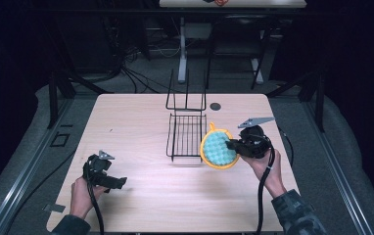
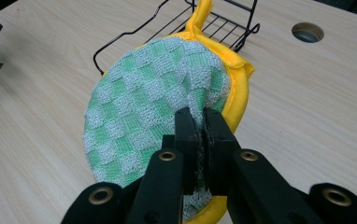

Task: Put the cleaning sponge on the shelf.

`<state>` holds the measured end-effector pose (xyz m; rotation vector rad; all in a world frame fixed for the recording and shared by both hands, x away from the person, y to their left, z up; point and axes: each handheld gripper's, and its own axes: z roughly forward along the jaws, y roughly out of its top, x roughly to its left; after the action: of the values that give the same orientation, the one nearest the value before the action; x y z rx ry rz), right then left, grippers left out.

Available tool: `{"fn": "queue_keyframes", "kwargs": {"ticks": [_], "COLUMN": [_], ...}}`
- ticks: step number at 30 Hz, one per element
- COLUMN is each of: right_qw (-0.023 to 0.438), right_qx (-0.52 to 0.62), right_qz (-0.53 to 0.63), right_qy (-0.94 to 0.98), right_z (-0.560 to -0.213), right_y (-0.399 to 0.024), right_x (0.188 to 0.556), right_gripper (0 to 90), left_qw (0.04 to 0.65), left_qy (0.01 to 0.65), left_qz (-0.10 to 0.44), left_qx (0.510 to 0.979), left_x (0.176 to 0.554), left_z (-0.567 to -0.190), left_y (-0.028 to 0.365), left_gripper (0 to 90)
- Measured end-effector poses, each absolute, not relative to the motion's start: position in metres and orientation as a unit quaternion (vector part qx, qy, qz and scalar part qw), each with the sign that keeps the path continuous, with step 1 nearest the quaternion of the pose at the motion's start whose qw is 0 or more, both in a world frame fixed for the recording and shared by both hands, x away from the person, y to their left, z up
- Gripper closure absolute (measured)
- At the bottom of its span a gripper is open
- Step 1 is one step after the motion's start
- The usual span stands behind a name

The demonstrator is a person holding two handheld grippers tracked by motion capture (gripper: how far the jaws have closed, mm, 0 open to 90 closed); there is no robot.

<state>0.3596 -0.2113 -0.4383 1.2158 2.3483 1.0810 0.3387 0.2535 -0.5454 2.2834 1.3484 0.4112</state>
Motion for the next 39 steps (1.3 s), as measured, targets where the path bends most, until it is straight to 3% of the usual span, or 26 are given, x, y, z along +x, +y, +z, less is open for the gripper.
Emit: {"fn": "queue_keyframes", "kwargs": {"ticks": [39], "right_qw": [0.139], "right_qx": [0.404], "right_qz": [0.383], "right_qy": [0.819], "right_z": [-0.44], "right_y": [-0.167], "right_x": [0.389], "right_gripper": [86.4], "left_qw": [0.228], "left_qy": [0.492], "left_qz": [0.153], "left_qx": [0.826], "left_x": [0.338], "left_z": [-0.545], "left_y": [0.255], "left_gripper": [0.0]}}
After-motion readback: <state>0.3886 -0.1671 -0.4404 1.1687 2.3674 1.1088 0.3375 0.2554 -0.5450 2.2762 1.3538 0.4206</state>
